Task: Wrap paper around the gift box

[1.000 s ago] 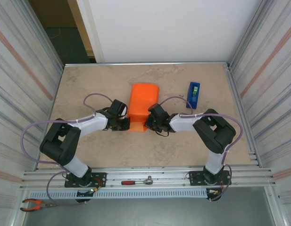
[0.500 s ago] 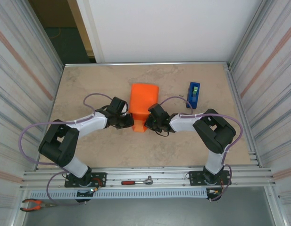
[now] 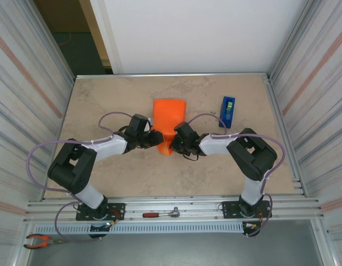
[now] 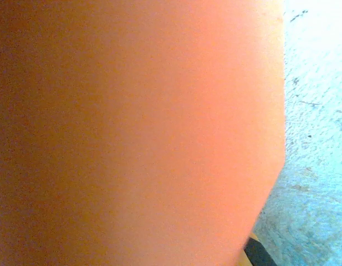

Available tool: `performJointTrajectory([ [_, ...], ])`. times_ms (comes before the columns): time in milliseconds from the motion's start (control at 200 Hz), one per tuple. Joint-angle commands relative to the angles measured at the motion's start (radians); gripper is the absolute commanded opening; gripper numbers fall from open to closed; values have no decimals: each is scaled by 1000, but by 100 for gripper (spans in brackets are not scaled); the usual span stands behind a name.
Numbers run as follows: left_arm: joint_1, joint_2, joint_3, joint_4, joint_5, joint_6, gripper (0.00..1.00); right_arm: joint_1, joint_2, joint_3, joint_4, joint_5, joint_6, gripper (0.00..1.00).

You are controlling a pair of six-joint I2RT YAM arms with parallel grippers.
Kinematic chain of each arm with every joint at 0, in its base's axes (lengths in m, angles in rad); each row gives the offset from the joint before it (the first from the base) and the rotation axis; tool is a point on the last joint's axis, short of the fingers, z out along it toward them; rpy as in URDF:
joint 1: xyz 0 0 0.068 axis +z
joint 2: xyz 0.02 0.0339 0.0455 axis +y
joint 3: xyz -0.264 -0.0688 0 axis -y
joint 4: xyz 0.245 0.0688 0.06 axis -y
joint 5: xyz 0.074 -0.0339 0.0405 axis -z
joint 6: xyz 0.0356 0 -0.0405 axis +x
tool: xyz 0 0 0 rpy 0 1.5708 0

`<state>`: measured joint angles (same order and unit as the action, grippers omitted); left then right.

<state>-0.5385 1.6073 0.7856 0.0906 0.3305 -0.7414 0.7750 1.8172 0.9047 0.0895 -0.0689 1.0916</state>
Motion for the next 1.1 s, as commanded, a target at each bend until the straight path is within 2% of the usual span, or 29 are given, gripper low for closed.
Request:
performJointTrajectory([
  [0, -9, 28, -16, 97, 19, 9, 38, 13, 25, -23, -57, 9, 10, 0],
  [331, -26, 47, -47, 141, -16, 50, 40, 16, 27, -12, -69, 12, 8, 0],
  [491, -31, 51, -50, 160, 9, 71, 40, 14, 26, -12, -76, 12, 5, 0],
  [616, -29, -35, -44, 98, 22, 112, 40, 15, 25, -11, -80, 11, 4, 0],
  [822, 0, -253, -154, -14, -58, 115, 41, 14, 10, -28, -82, 18, 3, 0],
  [862, 10, -284, -174, -41, -84, 106, 38, 15, 9, -28, -82, 17, 2, 0],
  [1007, 50, -314, -235, -92, -138, 82, 11, 15, 10, -29, -82, 14, 2, 0],
  [1097, 64, -283, -240, -95, -146, 82, 7, 15, 10, -26, -84, 13, 1, 0],
])
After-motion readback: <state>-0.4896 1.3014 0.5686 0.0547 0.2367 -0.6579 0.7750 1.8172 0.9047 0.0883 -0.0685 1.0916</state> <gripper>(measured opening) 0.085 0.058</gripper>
